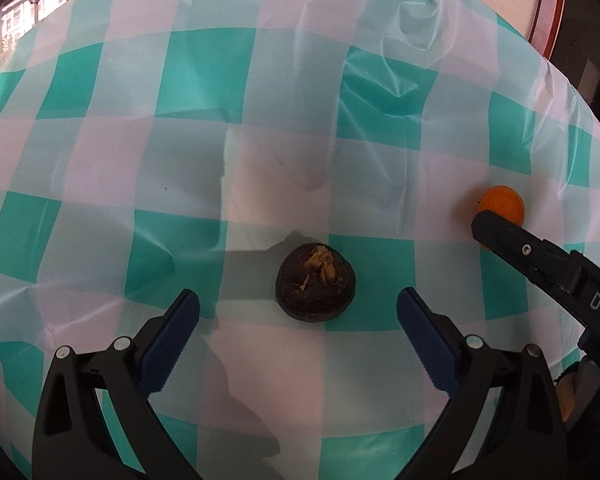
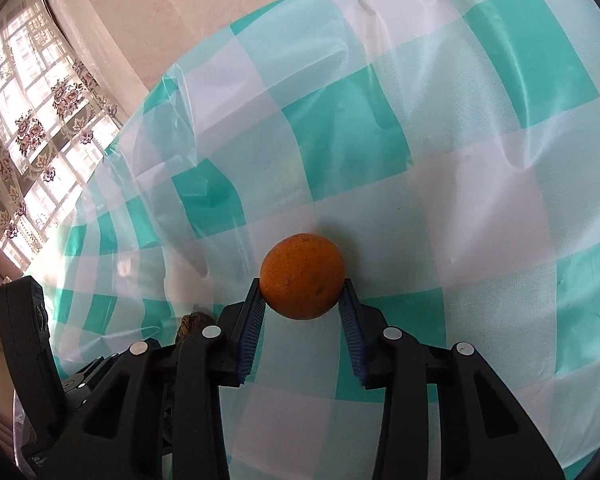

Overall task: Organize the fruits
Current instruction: 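Grasp the orange with the right tool while the left tool grasps the mangosteen, then carry the orange and mangosteen into the box and open both tools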

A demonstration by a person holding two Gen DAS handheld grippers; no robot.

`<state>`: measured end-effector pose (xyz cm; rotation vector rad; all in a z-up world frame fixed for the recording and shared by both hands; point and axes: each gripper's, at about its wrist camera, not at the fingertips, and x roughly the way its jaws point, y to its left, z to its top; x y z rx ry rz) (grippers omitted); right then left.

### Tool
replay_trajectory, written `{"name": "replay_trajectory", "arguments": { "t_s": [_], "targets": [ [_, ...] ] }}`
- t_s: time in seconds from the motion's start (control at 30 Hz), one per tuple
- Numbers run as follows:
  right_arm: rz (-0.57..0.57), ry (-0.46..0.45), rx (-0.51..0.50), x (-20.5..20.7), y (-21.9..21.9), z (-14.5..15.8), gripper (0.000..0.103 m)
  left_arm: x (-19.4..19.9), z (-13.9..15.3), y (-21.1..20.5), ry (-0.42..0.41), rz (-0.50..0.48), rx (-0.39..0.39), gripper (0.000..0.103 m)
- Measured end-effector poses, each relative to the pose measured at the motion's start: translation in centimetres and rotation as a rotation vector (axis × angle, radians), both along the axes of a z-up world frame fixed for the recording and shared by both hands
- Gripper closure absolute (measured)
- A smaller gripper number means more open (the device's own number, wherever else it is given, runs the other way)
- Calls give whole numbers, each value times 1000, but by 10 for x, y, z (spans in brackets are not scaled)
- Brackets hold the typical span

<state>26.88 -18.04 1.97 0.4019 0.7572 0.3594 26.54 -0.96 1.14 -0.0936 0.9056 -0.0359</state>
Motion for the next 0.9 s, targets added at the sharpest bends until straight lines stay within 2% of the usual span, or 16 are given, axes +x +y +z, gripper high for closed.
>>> {"name": "replay_trajectory", "arguments": {
  "t_s": [0.03,0.2,0.23,0.3,0.33,0.37,0.57,0.77,0.9],
  "targets": [
    [2,-1,2,1,-2,1,65,4,-1,-3,10,-8,12,11],
    [14,-4,4,-2,-2,-1,65,8,-2,-11,25,-16,88,17],
    [13,-4,5,-2,-2,-1,65,8,-1,-11,21,-6,94,21],
    [12,-1,1,-2,-1,-1,65,7,1,-7,2,18,97,37],
    [13,1,0,-2,-1,-1,65,5,2,-5,-6,28,98,47],
    [13,2,-1,-2,0,-1,65,3,4,-3,-16,37,100,63],
    [14,13,-5,-1,1,-3,65,-5,13,5,-50,44,94,64],
    [9,15,-3,-1,1,-4,65,-20,22,20,-91,84,46,64],
    [6,16,-5,-1,1,-5,65,-23,23,12,-97,86,53,64]
  ]
}}
